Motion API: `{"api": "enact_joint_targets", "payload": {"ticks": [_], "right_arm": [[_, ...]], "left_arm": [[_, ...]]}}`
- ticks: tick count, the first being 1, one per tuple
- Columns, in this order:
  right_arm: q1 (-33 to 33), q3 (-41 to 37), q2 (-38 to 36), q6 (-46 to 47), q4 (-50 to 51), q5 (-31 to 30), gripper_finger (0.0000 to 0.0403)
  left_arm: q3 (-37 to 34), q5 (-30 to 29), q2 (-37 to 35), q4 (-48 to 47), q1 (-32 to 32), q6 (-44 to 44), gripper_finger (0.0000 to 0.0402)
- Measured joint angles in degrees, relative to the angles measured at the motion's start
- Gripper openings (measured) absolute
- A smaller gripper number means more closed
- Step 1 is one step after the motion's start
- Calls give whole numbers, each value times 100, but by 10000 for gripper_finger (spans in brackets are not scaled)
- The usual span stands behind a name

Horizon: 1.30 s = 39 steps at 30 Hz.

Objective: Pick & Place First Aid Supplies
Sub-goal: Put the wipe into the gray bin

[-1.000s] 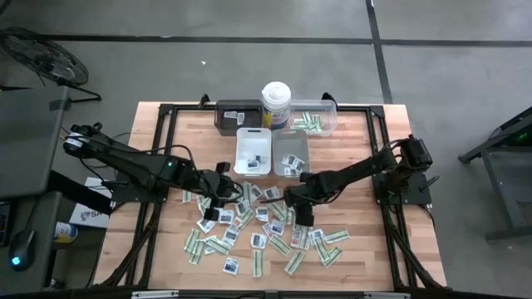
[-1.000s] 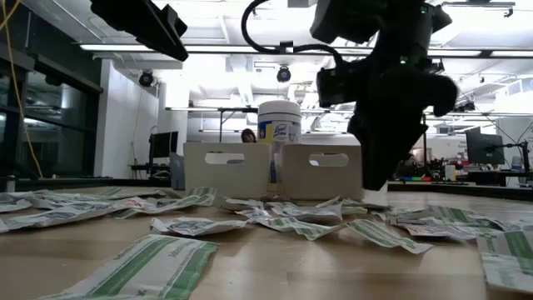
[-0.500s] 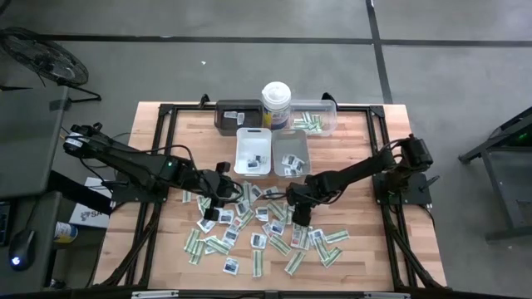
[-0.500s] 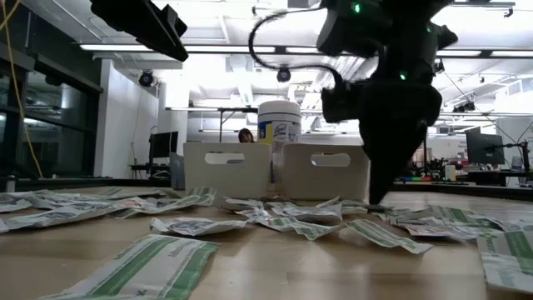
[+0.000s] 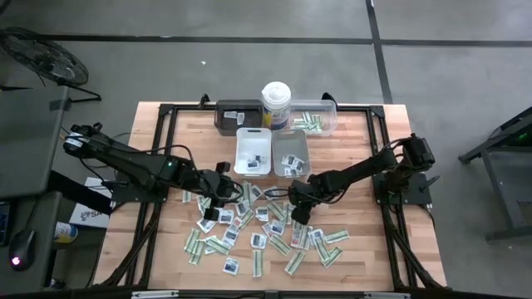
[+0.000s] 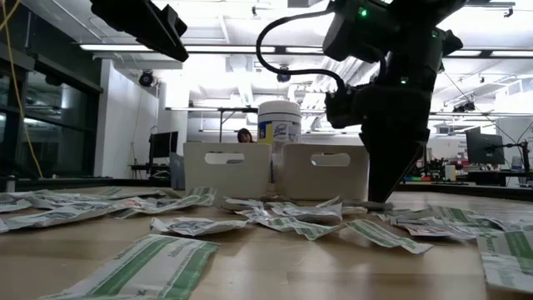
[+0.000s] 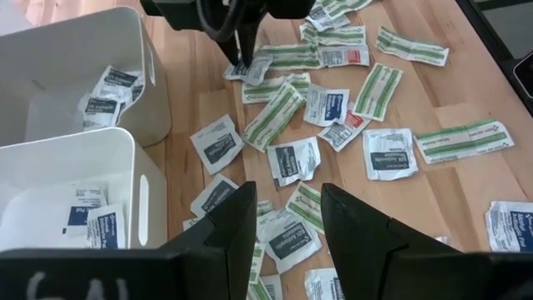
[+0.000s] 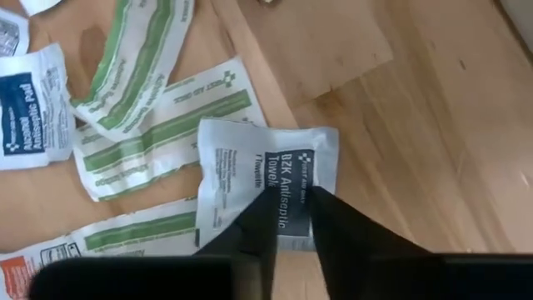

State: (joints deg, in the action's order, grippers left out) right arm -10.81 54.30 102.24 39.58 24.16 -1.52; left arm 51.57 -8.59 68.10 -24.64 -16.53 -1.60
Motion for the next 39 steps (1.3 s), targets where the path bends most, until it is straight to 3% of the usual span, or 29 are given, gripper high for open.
{"api": "enact_joint_targets", "payload": {"ticks": [5,19,26,33,39], "right_arm": [[-2,-2,7,77,-2,29,7],[38,-20,-644,397,44,190,0],[112,-15,-1332,406,91,-202,0],[618,-13,-1883,397,127,-620,0],[1253,-13,-1883,414,122,-709,0]], "left_arm": [[0,-16,0,2,0,-1,133],[0,-10,0,4,0,-16,133],[0,15,0,11,0,-18,133],[0,12,0,54,0,-18,133],[0,8,0,58,0,-20,133]]}}
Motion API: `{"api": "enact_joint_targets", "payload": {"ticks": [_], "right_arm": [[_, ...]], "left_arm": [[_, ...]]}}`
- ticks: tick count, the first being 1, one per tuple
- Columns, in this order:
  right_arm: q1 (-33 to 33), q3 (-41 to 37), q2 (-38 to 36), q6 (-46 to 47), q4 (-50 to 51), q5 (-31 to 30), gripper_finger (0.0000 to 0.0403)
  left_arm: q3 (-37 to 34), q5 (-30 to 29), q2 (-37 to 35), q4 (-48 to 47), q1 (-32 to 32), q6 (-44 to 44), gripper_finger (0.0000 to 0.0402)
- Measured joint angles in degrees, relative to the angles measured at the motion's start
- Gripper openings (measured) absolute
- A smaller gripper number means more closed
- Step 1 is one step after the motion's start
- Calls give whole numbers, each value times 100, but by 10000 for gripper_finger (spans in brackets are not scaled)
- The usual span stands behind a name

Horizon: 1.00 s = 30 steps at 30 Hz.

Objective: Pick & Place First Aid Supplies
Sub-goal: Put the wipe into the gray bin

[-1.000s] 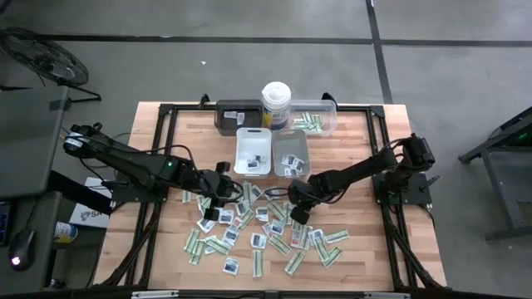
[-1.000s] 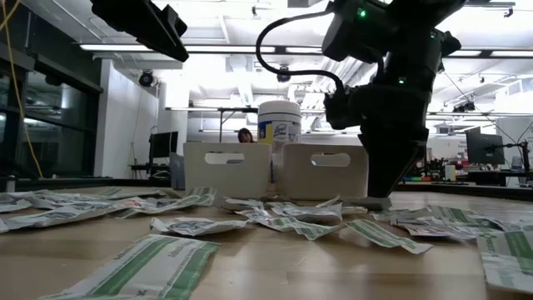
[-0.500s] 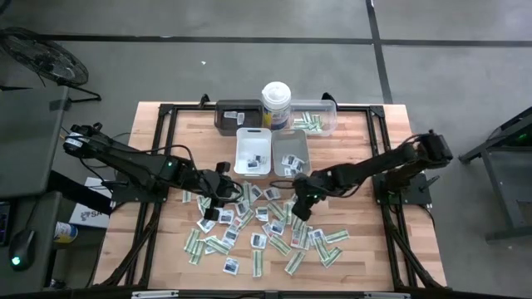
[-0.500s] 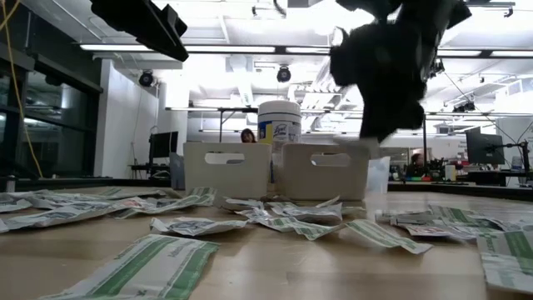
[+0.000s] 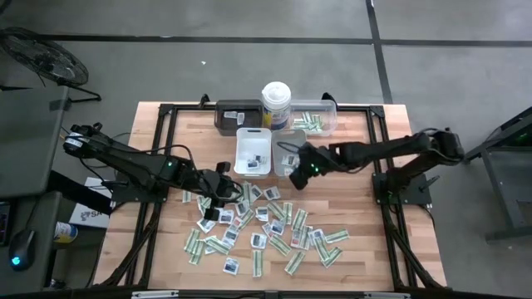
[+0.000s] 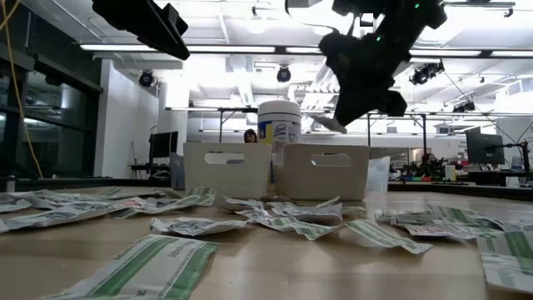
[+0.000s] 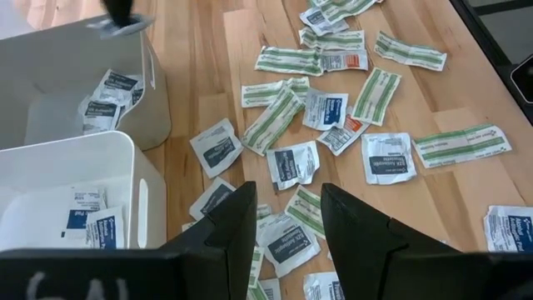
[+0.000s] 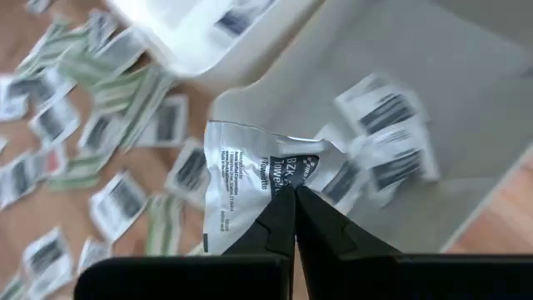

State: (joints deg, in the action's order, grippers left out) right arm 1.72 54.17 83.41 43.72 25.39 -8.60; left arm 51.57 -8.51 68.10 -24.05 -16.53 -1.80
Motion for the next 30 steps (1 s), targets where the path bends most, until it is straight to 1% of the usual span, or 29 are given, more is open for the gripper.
{"api": "enact_joint_targets", "payload": {"ticks": [8,11,15,18,24,30], "right_arm": [[558,-25,64,-19,-2,30,0],[705,-74,64,-99,32,231,0],[773,-74,64,-397,21,481,0],[769,-74,65,-507,24,507,2],[769,-74,66,-529,23,463,24],[769,-74,65,-581,22,452,57]], "left_arm": [[0,-2,0,0,0,-2,133],[0,-4,-2,0,0,-2,133],[0,-4,0,-3,0,-2,133],[0,-6,0,-4,0,-2,133],[0,-26,0,-4,0,-4,133],[0,-25,0,-4,0,-4,133]]}}
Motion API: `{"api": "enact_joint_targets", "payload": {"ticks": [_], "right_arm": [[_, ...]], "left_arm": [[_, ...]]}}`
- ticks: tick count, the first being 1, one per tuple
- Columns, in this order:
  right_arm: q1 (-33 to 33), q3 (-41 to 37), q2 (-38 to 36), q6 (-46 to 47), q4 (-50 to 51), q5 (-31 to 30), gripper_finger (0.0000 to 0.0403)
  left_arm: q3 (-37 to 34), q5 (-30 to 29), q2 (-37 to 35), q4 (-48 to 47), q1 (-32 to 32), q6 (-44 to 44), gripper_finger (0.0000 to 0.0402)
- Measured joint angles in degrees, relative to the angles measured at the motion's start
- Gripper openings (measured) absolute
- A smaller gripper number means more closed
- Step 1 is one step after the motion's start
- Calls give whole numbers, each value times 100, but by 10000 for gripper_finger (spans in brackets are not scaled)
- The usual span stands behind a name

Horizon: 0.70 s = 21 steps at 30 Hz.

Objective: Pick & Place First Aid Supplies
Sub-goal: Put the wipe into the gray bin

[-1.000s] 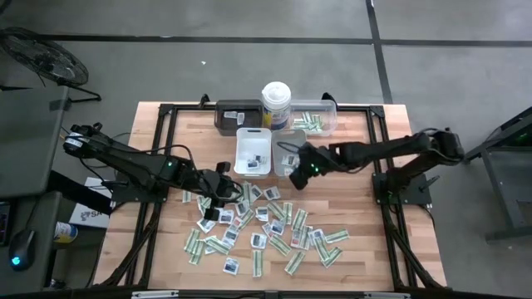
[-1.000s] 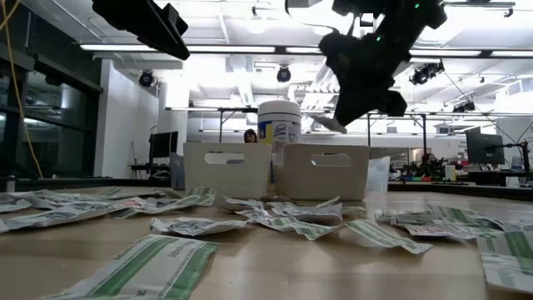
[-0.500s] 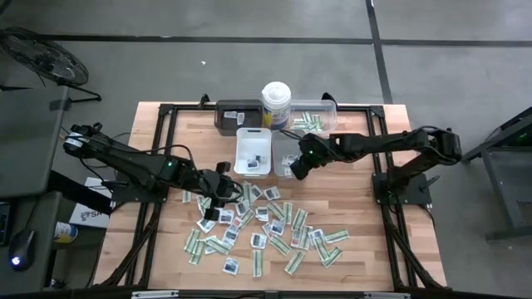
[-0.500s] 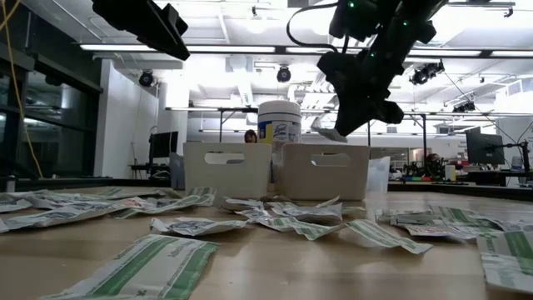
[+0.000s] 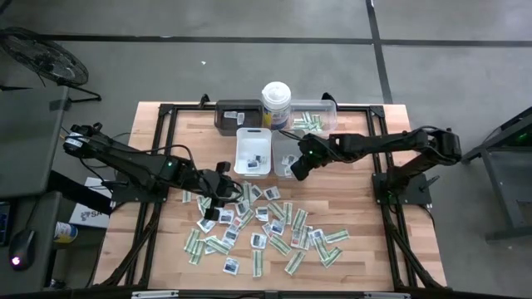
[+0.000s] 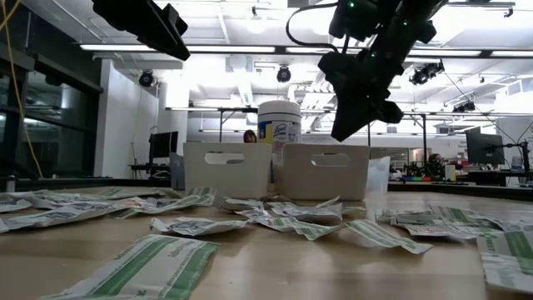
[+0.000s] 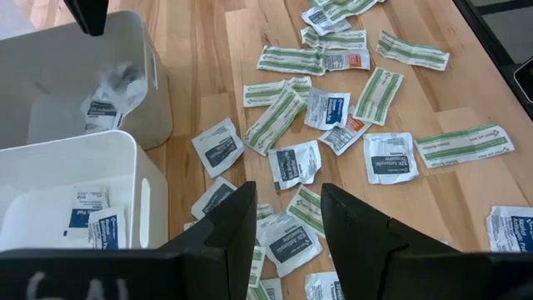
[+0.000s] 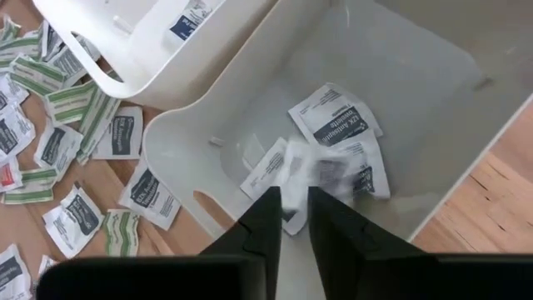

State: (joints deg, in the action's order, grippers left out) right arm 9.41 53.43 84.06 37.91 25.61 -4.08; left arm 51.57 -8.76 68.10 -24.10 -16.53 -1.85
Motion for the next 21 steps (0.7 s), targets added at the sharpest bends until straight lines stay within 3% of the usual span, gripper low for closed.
{"api": "enact_joint_targets", "payload": {"ticks": [9,21], "right_arm": [[-2,0,-6,2,8,-72,95],[-652,0,-350,-540,-33,-291,83]], "left_arm": [[0,3,0,0,0,-3,133],[0,5,0,2,0,-18,133]]}}
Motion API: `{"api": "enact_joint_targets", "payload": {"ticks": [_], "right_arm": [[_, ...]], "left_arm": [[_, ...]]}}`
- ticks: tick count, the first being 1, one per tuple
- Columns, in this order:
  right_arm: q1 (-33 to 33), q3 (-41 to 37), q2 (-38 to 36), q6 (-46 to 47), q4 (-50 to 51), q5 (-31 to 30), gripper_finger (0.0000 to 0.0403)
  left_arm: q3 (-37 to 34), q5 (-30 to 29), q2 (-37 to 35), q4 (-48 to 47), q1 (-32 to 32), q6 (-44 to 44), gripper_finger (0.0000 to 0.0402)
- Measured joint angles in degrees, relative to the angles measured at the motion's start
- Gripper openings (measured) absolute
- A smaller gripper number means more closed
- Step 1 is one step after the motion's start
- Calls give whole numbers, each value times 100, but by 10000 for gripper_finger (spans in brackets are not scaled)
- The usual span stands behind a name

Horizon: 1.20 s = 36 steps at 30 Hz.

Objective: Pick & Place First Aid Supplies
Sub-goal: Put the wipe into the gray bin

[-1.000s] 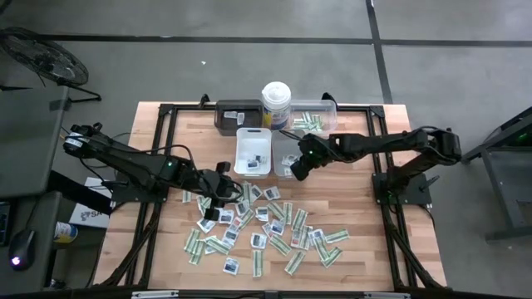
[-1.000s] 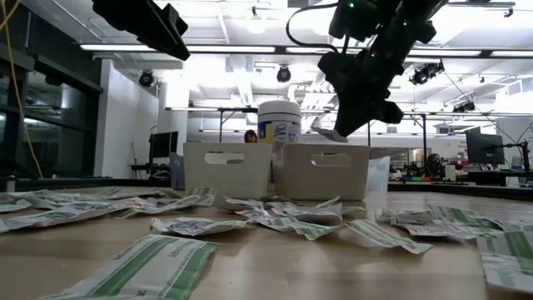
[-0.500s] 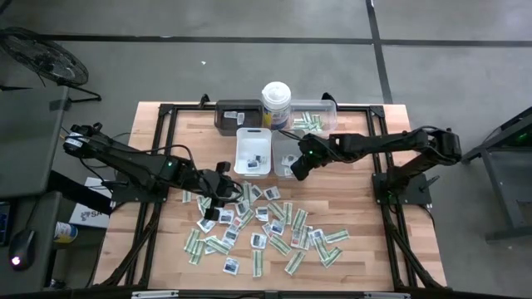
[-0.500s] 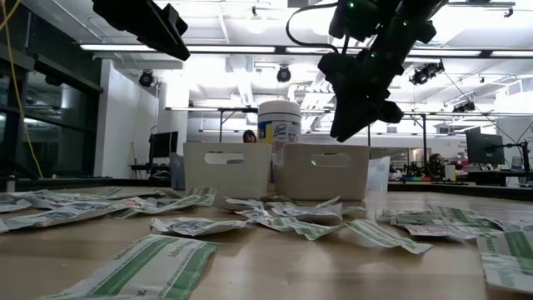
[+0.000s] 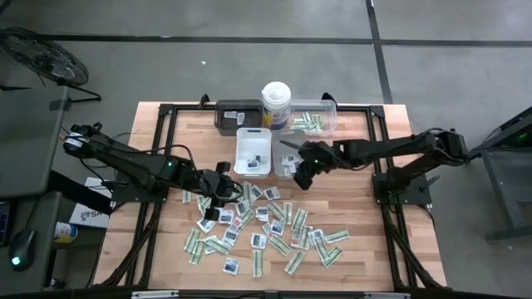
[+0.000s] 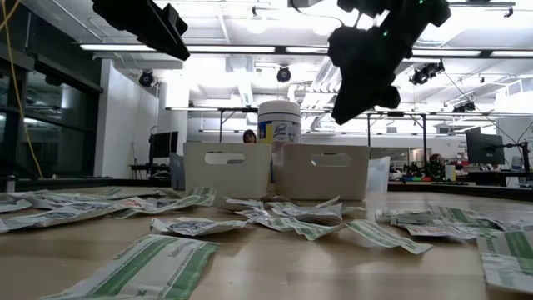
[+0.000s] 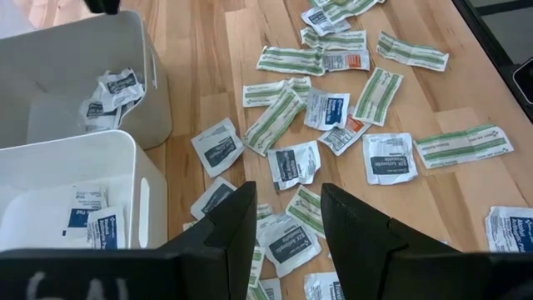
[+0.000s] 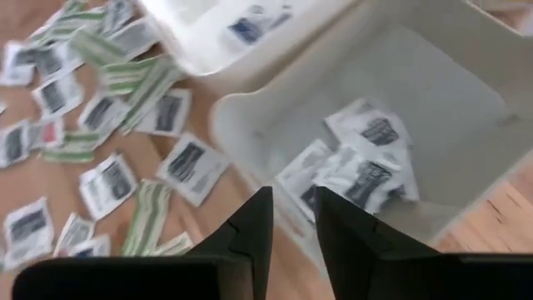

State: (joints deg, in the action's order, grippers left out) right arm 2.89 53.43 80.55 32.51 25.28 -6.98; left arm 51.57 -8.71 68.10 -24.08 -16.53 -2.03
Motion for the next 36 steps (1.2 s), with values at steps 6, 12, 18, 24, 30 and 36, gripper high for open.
{"api": "enact_joint_targets", "payload": {"ticks": [6,12,18,24,30,36], "right_arm": [[-570,0,32,-677,-348,-20,83],[-1129,0,138,-2004,-901,-157,87],[-1453,0,513,-2795,-1560,-426,121],[-1545,9,1254,-3035,-1911,-410,186],[-1622,15,1990,-3542,-2711,-562,225],[-1580,15,2358,-3543,-2993,-925,223]], "left_arm": [[0,2,0,2,0,-2,133],[0,17,0,9,0,-2,133],[2,31,-2,24,0,-2,133],[2,28,-2,11,0,-36,133],[2,29,-2,-15,0,-123,133],[2,31,-2,-11,0,-150,133]]}}
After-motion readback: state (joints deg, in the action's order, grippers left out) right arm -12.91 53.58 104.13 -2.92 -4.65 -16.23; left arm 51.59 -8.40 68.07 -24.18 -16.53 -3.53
